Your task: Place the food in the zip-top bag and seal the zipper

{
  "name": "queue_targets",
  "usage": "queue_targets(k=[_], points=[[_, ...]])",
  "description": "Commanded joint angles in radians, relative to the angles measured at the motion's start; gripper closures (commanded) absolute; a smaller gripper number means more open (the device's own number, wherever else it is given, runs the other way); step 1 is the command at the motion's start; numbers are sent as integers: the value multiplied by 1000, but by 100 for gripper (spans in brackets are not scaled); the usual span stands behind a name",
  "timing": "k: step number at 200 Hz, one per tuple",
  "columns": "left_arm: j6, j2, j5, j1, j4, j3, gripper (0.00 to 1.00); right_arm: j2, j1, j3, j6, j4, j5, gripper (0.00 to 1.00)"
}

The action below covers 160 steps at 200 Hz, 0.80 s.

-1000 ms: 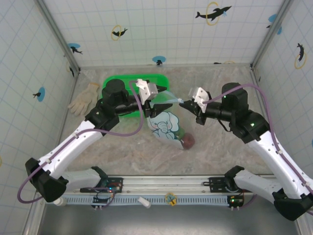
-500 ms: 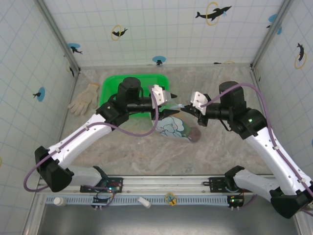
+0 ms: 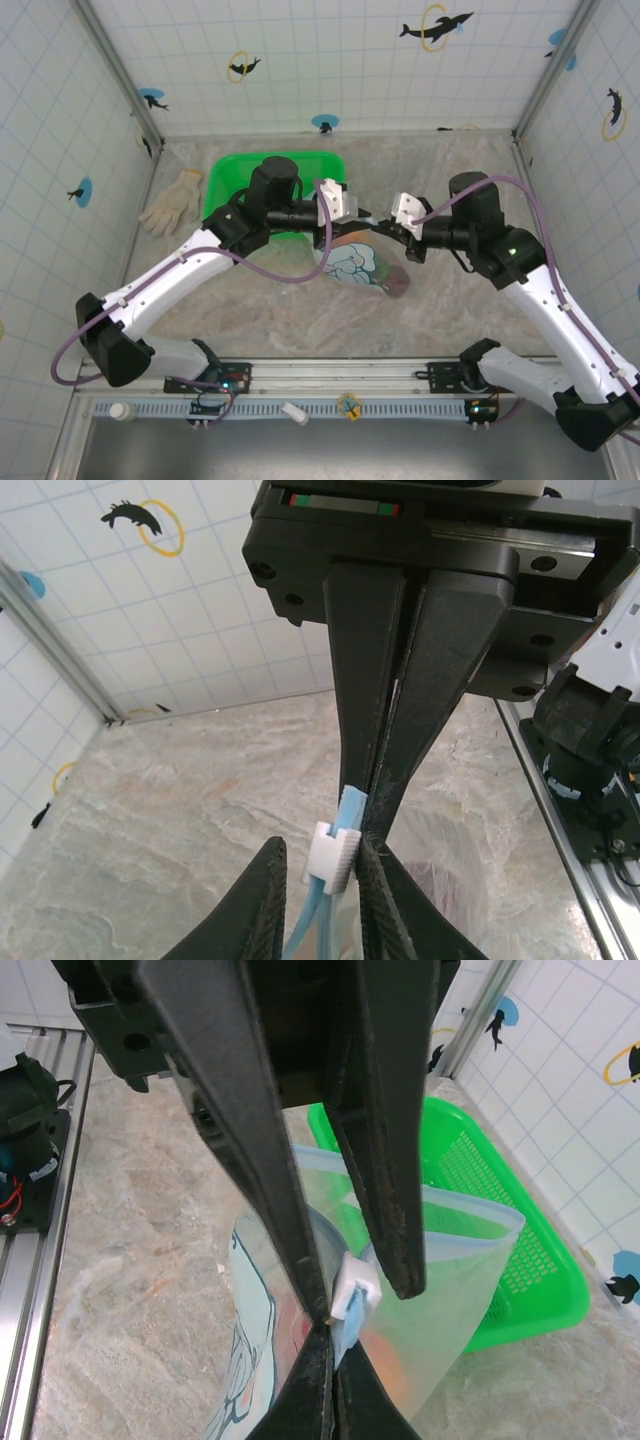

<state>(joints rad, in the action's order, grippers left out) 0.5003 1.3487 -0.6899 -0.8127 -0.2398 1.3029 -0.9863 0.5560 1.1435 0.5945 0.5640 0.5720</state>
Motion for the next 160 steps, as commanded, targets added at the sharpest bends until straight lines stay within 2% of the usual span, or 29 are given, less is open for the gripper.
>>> queue_targets(k=[1, 70, 112, 160], points=[[32, 13, -21, -6, -14, 30, 85, 17, -4, -16, -9, -48, -1, 100], [37, -1, 22, -9, -11, 20, 100, 51, -6, -46, -34, -104, -40, 100], [37, -28, 149, -9, -9, -14, 100, 90, -31, -75, -61, -142, -31, 100], [23, -72, 225, -9, 7, -35, 100, 138, -105, -118, -101, -214, 2, 100]])
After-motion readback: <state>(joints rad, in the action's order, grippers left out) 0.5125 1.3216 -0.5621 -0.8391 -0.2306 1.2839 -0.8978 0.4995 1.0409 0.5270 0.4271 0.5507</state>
